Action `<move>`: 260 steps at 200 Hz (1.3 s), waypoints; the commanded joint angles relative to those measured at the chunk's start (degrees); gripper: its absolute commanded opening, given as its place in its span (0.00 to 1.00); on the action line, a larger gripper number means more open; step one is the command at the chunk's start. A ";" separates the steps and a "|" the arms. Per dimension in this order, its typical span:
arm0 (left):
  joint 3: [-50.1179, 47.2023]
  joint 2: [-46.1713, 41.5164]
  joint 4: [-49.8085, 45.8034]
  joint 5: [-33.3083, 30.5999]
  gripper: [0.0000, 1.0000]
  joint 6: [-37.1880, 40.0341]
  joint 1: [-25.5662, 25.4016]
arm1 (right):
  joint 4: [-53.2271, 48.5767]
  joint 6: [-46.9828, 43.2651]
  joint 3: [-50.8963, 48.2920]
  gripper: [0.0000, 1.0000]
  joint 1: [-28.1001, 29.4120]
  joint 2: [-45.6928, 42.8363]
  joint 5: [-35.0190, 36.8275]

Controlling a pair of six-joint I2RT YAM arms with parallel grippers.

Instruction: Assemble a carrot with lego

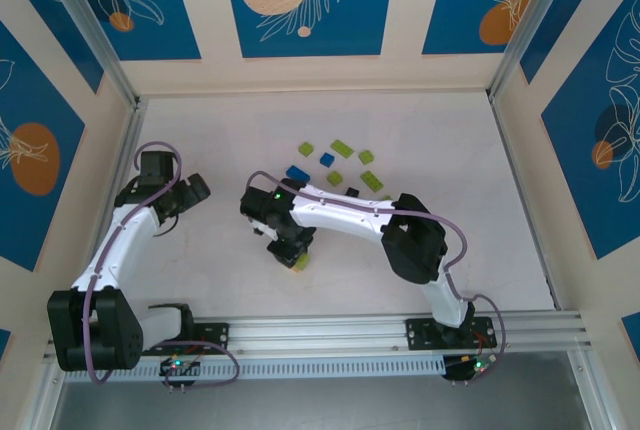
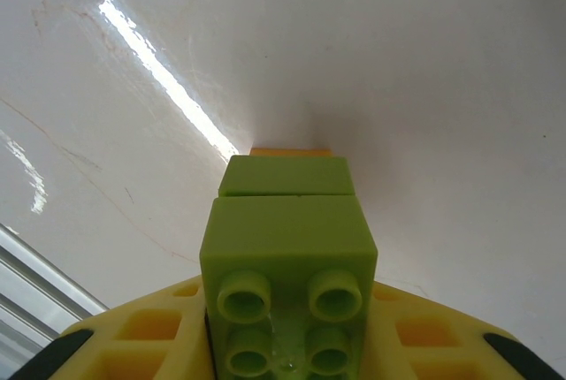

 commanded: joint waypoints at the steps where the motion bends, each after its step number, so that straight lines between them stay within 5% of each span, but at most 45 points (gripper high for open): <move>1: -0.19 -0.07 0.45 0.64 0.98 0.31 0.99 | -2.51 -0.28 -0.64 0.35 0.38 3.86 -0.98; 260: -1.38 0.28 1.54 0.53 0.98 0.35 1.01 | 1.86 1.62 -8.18 0.34 2.29 12.38 -0.44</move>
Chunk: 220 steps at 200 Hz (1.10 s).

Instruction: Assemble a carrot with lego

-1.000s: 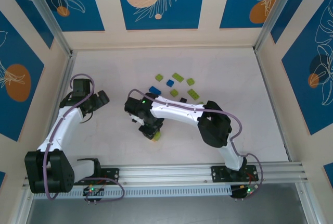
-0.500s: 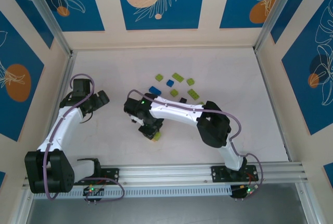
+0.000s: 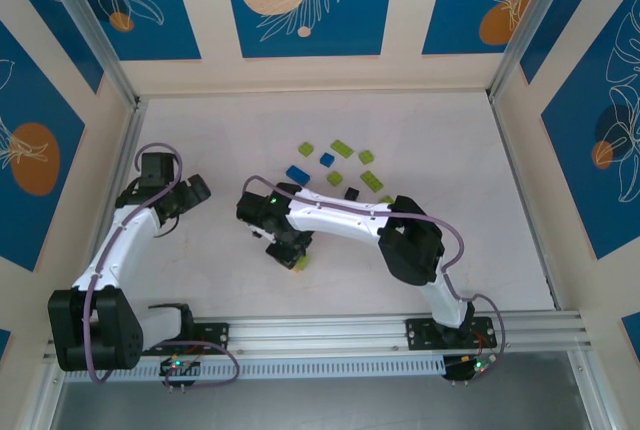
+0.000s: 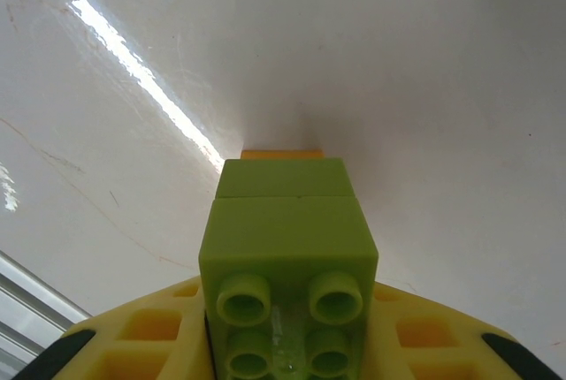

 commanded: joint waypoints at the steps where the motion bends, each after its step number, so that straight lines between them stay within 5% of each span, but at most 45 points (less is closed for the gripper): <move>1: -0.42 0.26 0.34 0.53 0.98 0.34 1.03 | 2.23 0.97 -8.30 0.34 0.81 10.71 -3.57; 125: -0.24 0.26 0.10 0.44 0.98 0.39 1.01 | -1.07 -1.27 -4.47 0.34 -6.53 0.03 1.13; 220: 0.20 0.26 -0.43 0.18 0.98 0.45 1.05 | -3.17 -4.28 -4.67 0.35 -8.01 -0.31 5.09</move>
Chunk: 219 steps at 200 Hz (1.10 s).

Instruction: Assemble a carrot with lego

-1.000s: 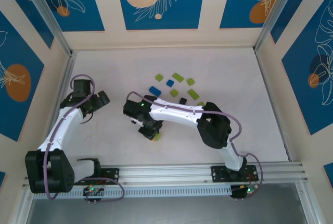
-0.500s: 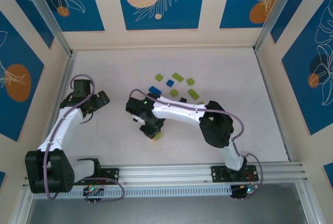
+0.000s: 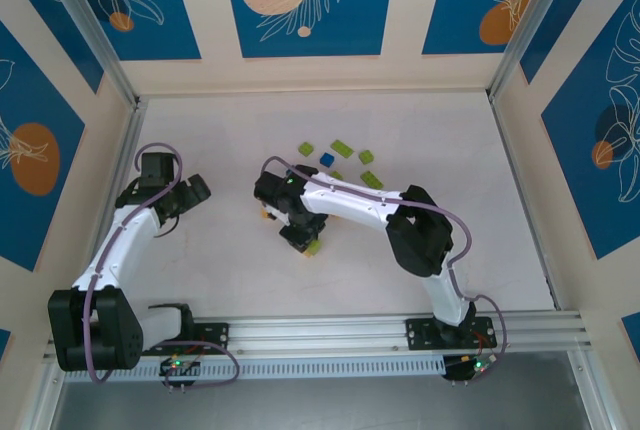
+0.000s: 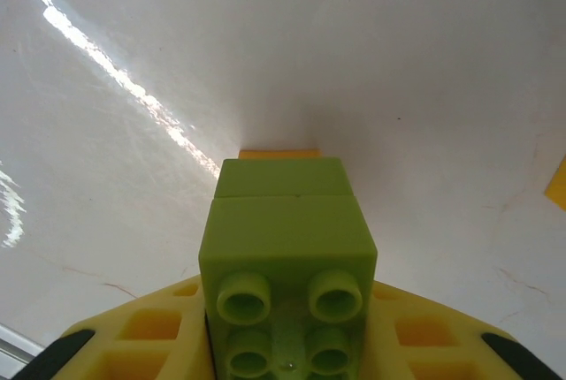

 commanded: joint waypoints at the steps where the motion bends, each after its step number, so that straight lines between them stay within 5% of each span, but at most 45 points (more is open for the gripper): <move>1: 0.20 0.26 -0.47 0.18 0.98 0.48 1.01 | -3.50 -1.62 -2.96 0.35 -0.58 2.29 4.04; 120: 0.46 0.43 -0.51 0.44 0.98 0.50 1.04 | -2.49 -1.08 -3.50 0.50 0.94 -0.84 0.95; 170: 0.39 0.12 -0.65 0.40 0.98 0.51 1.01 | -0.97 -1.80 -3.47 0.71 1.13 -4.63 -2.69; 219: 0.46 -0.09 -0.53 1.11 0.98 0.61 1.01 | -1.25 -1.75 -3.69 0.76 1.11 -11.82 -2.45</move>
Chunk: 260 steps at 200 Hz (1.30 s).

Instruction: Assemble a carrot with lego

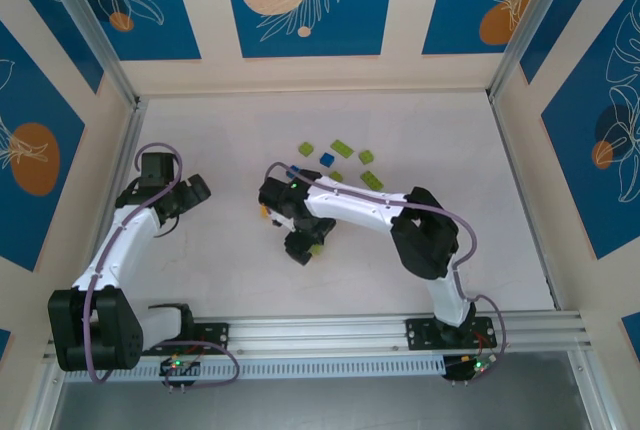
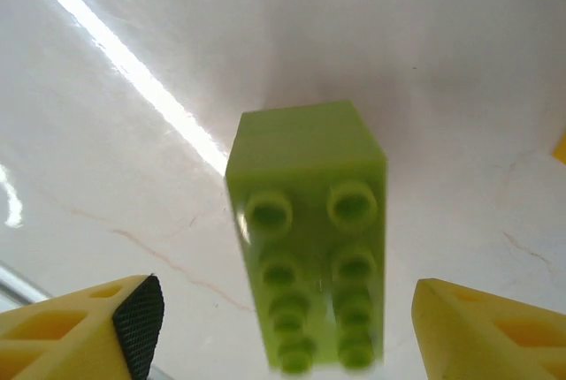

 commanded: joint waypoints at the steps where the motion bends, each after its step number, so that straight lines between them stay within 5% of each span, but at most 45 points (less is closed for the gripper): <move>1: 0.46 -0.13 -0.50 1.17 0.98 0.60 1.03 | -1.06 -0.07 0.32 0.76 0.09 -5.68 -0.94; 61: 1.46 -3.13 -0.37 7.55 0.96 0.66 0.88 | 0.16 0.58 -1.15 0.77 -9.35 -11.59 3.40; 121: 6.40 -8.53 -6.05 10.34 0.94 2.40 0.35 | 8.78 -0.86 -3.10 0.73 -23.78 -5.48 1.55; 155: 6.44 -8.14 -6.73 10.63 0.94 2.84 0.33 | 14.80 -13.26 -5.97 0.73 -25.19 -0.78 1.82; 260: 6.09 -5.88 -5.59 10.38 0.95 3.36 0.34 | 18.54 -15.52 -4.37 0.70 -28.45 6.22 -2.17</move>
